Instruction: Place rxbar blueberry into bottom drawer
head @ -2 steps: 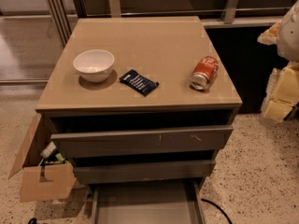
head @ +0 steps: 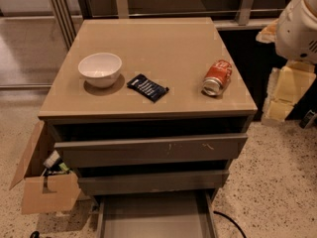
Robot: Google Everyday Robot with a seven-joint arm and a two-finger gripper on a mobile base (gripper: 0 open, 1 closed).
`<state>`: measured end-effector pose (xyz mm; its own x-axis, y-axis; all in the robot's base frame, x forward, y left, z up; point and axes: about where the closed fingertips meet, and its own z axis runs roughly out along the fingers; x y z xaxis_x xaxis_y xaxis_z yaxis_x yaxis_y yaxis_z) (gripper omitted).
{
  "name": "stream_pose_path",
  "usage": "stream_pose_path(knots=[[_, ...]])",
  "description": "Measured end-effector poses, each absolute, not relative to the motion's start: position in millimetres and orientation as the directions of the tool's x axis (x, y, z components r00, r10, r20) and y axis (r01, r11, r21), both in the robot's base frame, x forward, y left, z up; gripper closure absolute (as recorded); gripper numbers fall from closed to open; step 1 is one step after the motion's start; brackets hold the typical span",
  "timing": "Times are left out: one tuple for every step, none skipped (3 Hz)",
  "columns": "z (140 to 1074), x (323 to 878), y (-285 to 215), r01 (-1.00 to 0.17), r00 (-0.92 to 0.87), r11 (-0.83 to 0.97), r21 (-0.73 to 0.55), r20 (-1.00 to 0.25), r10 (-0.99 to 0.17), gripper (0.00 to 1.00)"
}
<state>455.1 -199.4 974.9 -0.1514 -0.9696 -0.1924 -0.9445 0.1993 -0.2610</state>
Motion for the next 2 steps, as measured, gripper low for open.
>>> stream_pose_path(knots=[[974,482,-167,-0.952,-0.061,0.134,-0.275,-0.259,-0.964,0.0],[976,495,-133,-0.959,-0.004,0.116,-0.26,-0.394,-0.919,0.0]])
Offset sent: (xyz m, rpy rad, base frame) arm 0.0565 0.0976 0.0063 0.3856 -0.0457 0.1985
